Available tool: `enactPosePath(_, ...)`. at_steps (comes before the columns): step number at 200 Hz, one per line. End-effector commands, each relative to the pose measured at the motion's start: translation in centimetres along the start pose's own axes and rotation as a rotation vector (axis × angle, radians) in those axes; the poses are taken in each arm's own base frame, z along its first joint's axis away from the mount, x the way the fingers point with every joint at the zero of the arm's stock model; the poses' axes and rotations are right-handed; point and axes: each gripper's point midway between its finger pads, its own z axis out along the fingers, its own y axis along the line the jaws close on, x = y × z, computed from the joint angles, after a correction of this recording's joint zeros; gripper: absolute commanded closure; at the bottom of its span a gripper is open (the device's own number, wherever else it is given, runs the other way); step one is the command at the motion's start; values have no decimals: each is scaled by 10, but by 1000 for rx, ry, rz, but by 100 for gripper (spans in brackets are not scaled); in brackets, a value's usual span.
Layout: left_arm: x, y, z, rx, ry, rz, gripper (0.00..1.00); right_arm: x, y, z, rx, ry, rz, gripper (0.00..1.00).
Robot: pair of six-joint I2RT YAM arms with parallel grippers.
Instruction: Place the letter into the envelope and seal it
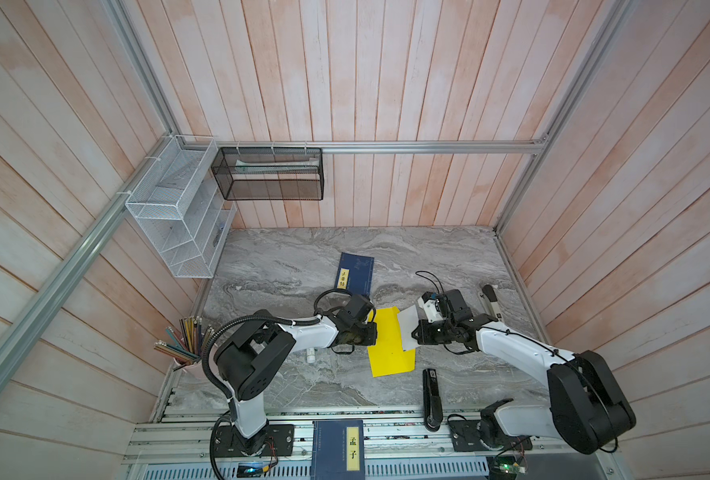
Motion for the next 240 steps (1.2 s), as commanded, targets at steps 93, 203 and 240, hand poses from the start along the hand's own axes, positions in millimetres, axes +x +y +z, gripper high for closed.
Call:
enactPosePath(93,4,6,14,-5,39,4,89,27,-14,13,38,85,2,96)
enactPosePath(203,3,1,11,23,33,4,90,30,-3,21,-24,95,63,96)
enactPosePath(240,2,-1,9,33,25,7,77,27,0,21,-40,86,57,96)
